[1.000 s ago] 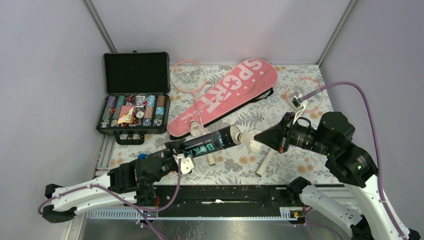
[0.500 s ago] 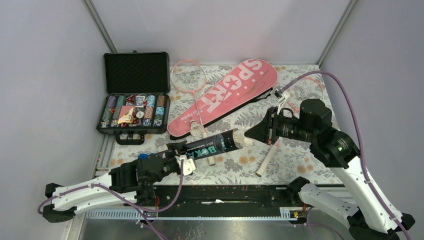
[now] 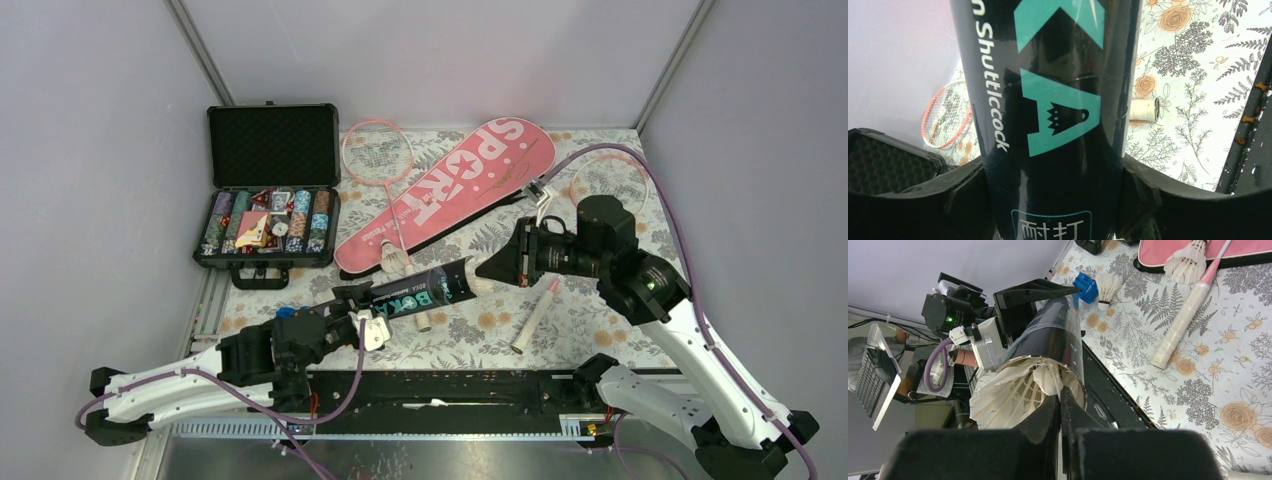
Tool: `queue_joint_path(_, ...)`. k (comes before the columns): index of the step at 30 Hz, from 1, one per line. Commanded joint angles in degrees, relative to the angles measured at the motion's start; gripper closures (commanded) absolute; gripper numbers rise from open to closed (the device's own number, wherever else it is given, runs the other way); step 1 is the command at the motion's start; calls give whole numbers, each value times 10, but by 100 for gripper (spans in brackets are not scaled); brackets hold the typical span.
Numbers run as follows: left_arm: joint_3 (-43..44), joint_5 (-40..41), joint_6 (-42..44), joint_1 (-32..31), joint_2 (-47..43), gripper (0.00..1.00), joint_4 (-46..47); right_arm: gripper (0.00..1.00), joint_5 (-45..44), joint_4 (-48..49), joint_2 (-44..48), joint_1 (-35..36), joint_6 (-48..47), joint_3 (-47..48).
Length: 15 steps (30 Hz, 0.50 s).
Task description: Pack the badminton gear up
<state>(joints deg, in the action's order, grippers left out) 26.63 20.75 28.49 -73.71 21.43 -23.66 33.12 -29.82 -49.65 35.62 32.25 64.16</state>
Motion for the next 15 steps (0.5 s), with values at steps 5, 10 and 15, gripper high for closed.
queue_joint_path(5, 25, -19, 6, -1, -5, 73, 52, 100, 1, 45, -16, 4, 26, -7)
queue_joint_path(10, 24, -20, 6, -1, -4, 73, 52, 100, -4, 59, -24, 4, 39, -18)
queue_joint_path(15, 24, -19, 7, -1, 1, 73, 52, 100, -13, 65, -31, 5, 46, -25)
